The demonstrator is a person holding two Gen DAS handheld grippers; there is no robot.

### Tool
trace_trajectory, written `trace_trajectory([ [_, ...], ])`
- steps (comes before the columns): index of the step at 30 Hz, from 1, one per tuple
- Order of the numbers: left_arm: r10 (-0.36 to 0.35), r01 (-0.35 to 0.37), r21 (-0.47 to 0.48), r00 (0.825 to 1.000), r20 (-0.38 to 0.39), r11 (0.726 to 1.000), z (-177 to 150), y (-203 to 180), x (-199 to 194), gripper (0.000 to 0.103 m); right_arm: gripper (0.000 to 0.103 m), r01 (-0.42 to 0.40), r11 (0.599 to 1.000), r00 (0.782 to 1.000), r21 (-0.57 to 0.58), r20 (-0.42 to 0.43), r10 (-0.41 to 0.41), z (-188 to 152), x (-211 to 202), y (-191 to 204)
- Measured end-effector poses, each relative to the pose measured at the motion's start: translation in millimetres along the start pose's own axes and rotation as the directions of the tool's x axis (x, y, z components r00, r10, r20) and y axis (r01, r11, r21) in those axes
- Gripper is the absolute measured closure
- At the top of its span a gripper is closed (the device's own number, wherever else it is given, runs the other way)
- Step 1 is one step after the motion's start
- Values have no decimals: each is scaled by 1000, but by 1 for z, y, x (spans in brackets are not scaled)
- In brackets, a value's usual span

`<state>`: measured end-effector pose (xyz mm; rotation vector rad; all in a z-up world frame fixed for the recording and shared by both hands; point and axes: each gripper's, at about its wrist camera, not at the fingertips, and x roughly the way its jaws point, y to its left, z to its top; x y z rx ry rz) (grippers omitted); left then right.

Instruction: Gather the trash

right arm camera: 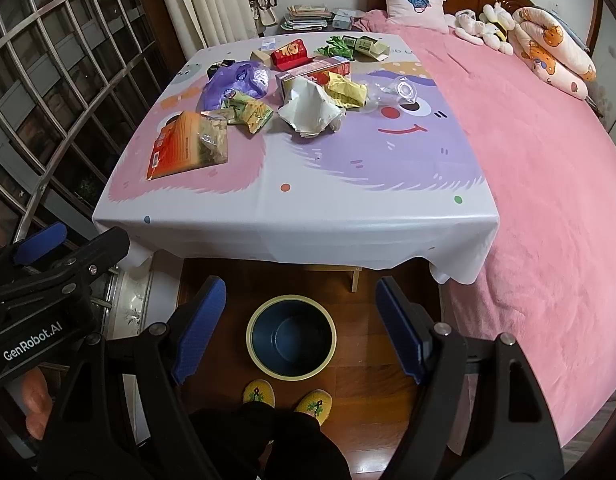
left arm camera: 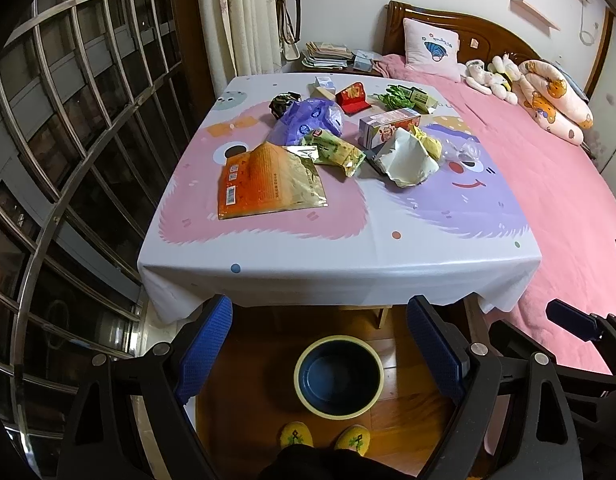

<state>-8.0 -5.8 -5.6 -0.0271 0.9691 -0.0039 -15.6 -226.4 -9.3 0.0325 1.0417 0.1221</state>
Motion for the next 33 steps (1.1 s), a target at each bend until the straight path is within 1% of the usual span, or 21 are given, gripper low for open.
trace_trajectory([
  [14,-7,7,6,1000,-1,1000,-2,-3,-3,13,28,-6,1000,1000,-16,-7,6,-1,-3,5],
  [22,-11,11,3,1000,-5,1000,2,-2,-4,13,28,-17,1000,1000,-23,-10,17,6,-3,7],
  [33,9,-9,-8,1000,6,1000,11,0,-8,13,28,-13,998,1000,-56,2,13,10,-3,11],
])
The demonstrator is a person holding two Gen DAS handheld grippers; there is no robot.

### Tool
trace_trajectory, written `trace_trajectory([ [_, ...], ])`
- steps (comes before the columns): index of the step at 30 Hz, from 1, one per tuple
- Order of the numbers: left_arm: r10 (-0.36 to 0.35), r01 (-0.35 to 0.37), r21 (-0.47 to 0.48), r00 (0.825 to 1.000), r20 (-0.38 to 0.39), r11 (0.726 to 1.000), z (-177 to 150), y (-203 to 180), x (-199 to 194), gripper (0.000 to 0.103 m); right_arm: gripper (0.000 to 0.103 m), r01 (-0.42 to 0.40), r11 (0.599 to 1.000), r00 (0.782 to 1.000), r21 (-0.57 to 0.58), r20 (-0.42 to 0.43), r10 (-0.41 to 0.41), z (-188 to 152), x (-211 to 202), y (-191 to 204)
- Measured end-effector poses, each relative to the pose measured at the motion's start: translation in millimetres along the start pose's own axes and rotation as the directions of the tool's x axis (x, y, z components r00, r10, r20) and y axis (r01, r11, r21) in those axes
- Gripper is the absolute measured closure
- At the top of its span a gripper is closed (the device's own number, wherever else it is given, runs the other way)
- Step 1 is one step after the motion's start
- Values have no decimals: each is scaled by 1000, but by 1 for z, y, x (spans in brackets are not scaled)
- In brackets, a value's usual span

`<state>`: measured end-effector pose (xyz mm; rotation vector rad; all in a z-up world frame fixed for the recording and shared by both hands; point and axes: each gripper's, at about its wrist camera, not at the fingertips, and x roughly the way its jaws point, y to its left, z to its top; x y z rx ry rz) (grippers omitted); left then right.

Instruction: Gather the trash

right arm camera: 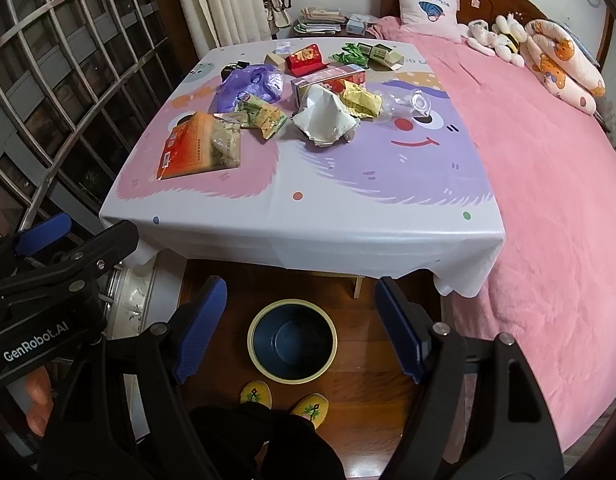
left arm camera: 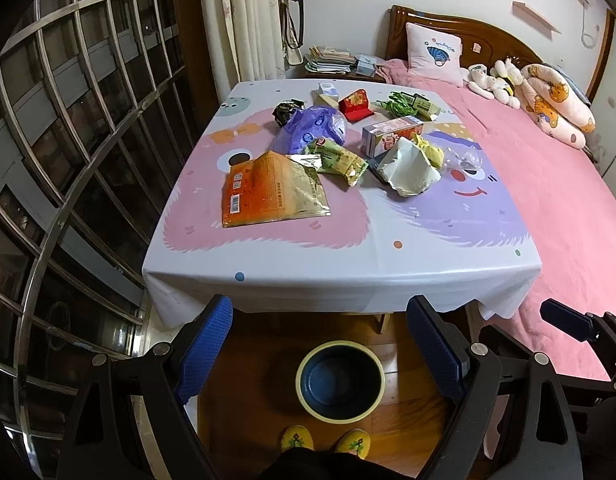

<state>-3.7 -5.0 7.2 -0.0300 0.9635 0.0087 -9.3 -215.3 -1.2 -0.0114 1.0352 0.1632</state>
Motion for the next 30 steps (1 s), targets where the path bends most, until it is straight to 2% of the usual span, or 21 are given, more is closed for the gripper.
trace_trajectory([
  [18,17,-16,-29,999,48,999,1,6,-9,13,28,-34,999,999,-35,13,35,7,5,2],
  [30,24,-21,-40,997,71,999,19,18,-7,13,28,-50,998,998,-40,22,50,33,19,10],
])
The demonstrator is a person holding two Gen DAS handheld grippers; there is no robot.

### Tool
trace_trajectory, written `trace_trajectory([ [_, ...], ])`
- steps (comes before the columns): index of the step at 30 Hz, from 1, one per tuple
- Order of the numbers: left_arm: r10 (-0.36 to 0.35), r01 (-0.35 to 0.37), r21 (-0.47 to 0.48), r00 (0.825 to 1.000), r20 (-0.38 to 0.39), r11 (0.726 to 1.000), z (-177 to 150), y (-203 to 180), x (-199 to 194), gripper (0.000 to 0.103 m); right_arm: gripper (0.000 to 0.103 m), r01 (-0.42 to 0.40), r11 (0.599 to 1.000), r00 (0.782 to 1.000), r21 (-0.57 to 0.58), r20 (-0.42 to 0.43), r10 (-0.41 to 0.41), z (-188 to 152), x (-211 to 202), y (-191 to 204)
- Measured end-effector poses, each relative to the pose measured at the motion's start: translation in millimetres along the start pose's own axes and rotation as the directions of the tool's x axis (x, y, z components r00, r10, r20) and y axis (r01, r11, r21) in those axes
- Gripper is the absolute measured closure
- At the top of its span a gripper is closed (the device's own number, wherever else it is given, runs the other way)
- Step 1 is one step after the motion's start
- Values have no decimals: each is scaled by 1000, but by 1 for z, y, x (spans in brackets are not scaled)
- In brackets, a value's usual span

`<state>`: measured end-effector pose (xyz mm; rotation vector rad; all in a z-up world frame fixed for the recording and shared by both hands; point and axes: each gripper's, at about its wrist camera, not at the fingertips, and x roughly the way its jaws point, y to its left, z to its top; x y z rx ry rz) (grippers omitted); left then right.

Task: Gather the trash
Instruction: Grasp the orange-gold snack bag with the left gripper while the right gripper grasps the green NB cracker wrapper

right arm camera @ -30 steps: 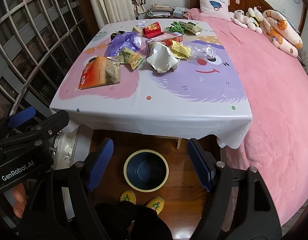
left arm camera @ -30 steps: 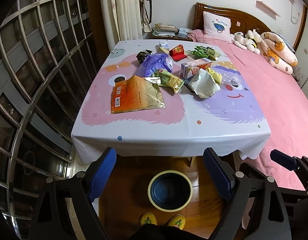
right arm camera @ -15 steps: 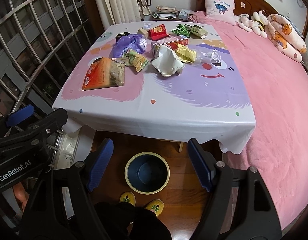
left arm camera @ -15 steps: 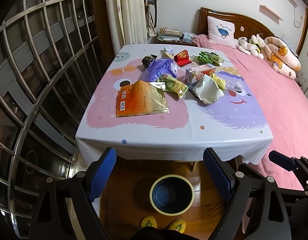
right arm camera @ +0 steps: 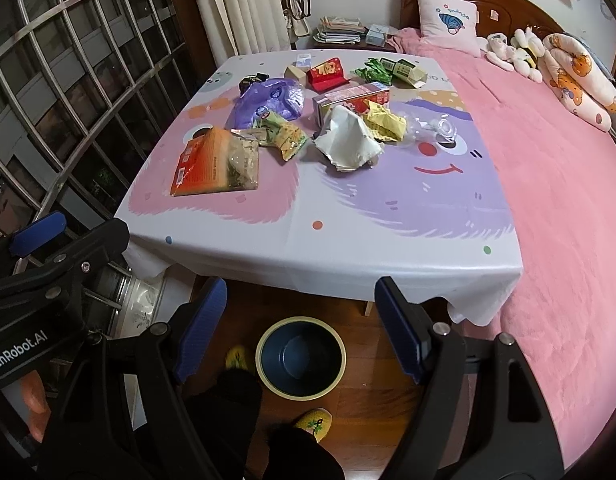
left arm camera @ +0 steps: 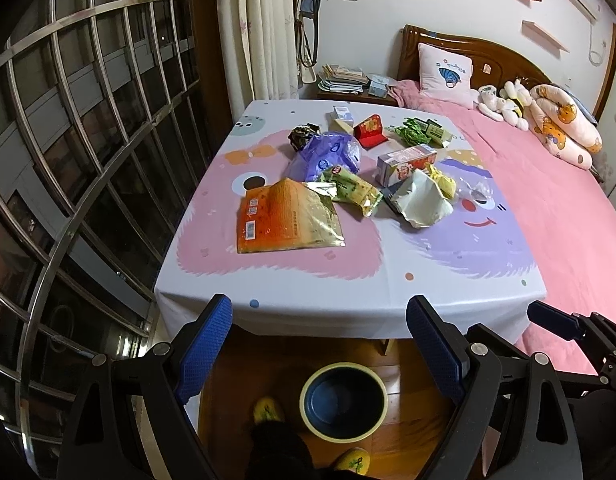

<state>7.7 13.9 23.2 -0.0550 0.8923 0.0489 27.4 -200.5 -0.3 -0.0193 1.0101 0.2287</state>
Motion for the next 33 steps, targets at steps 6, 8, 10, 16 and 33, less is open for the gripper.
trace_trajectory([
  [6,-18,18,-8,1000,-13,1000,25,21,28,13,28,9,1000,1000,6,-16,-9,27,26,10],
  [8,-27,27,-12,999,-22,1000,37,30,41,13,29,15,1000,1000,7,-21,-15,36,35,15],
  [10,-43,42,-16,998,-42,999,49,40,56,13,29,19,1000,999,14,-32,-19,47,47,21],
  [16,-59,61,9,990,-128,998,90,76,108,13,29,4,997,996,76,-86,2,84,95,35],
  [33,-145,252,326,936,-320,911,175,125,284,13,57,45,979,970,197,-245,5,126,243,80],
])
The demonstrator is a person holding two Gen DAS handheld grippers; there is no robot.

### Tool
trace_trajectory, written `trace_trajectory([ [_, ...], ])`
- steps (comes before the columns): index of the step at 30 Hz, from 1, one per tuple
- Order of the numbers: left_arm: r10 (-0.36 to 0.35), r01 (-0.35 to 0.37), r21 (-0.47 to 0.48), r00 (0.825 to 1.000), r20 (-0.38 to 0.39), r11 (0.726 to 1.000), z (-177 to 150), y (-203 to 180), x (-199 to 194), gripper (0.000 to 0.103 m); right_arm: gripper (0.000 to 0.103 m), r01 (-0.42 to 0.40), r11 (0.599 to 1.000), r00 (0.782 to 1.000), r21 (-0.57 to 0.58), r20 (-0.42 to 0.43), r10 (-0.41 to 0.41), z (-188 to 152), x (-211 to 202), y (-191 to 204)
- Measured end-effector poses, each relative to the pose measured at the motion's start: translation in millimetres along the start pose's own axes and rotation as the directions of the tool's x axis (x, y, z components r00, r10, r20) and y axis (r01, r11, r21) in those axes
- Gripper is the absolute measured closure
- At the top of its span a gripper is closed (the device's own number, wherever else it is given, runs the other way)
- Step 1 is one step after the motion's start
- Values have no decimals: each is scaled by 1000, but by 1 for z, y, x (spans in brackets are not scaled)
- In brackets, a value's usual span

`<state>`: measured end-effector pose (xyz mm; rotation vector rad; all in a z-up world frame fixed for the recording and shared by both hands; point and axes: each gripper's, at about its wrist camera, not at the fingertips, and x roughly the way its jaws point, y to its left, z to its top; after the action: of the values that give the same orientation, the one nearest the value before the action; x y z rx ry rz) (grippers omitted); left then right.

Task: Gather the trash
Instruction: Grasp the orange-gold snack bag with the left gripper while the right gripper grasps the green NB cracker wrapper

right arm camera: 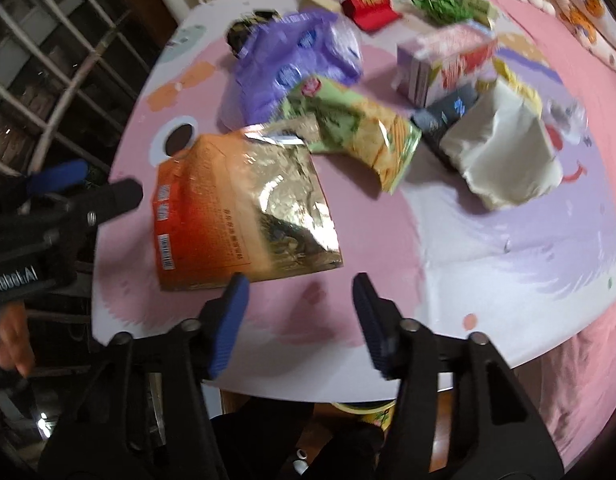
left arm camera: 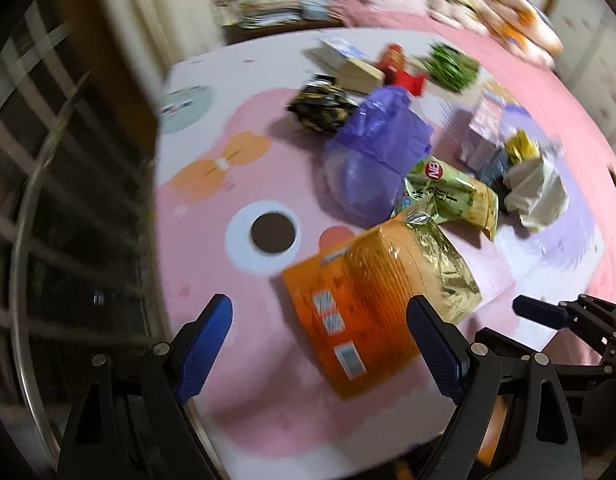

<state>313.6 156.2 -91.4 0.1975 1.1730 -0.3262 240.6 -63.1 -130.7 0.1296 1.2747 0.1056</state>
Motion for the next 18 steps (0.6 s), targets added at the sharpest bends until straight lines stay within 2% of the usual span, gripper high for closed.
trace_trajectory([
  [2,-29,30,74,999,-20,997,13,-3,17,13,60,3,999,1000,32,-13,-3,0,11,0],
  [4,-61,67,131,997,-47,989,23,-9,33,13,67,11,998,1000,62,-18,-10,0,22,0],
  [9,-129,155,246,984,-120,957,41,-22,66,13,71,25,994,999,107,-27,-22,3,41,0],
  [13,-155,204,303,972,-178,931,44,-33,84,13,71,30,992,1000,119,-7,-29,8,47,3],
  [18,-227,303,320,940,-254,898,38,-49,95,13,71,31,992,1000,122,-7,-30,13,55,8],
])
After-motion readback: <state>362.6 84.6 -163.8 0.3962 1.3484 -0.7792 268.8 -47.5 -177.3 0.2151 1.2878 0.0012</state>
